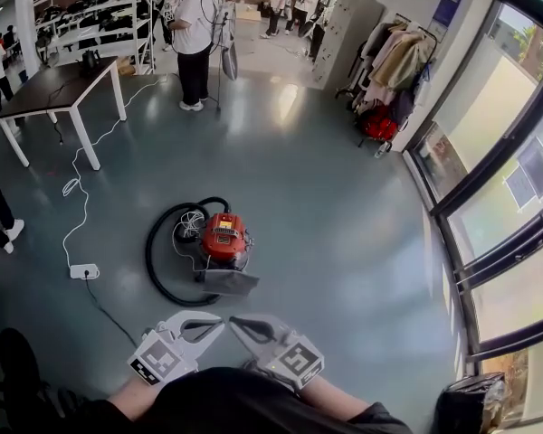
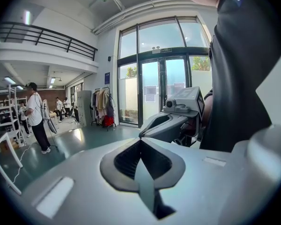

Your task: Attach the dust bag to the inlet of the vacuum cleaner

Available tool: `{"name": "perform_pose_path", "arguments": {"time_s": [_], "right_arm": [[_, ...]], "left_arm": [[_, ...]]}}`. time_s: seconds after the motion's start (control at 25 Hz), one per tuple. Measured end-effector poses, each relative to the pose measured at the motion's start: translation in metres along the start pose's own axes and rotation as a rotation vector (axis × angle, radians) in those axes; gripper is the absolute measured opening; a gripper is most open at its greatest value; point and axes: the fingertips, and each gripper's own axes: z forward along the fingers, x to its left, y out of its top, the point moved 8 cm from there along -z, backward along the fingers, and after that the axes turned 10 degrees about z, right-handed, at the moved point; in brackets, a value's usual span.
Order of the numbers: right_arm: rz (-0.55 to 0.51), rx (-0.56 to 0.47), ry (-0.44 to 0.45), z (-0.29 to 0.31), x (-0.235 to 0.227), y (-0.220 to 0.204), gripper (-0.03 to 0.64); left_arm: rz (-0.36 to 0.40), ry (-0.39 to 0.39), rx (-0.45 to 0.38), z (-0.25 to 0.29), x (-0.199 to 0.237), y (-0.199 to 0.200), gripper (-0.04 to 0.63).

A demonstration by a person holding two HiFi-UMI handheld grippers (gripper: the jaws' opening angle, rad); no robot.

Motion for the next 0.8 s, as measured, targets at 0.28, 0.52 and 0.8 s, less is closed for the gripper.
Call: {"name": "perform_pose_path", "arguments": {"time_s": [0.28,0.52,0.8], "right_arm": [[0.007,-0.001,-0.017,-0.002,-0.002,-0.005,-0.008],[0.000,0.009,-0.020,-0.006,0.002,-0.003,-0.008],[0.008,0.017,-0.018,0.000,-0.001,-0.004,-0.008]], "left_arm": [[0.009,-0.012,0.005,-0.001,-0.004,-0.001,0.015],[0.013,-0.012,0.012,-0.003,-0.011,-0.001,0.015],[0.013,-0.006,0.014,-0.008,-0.007,0.000,0.015]]}}
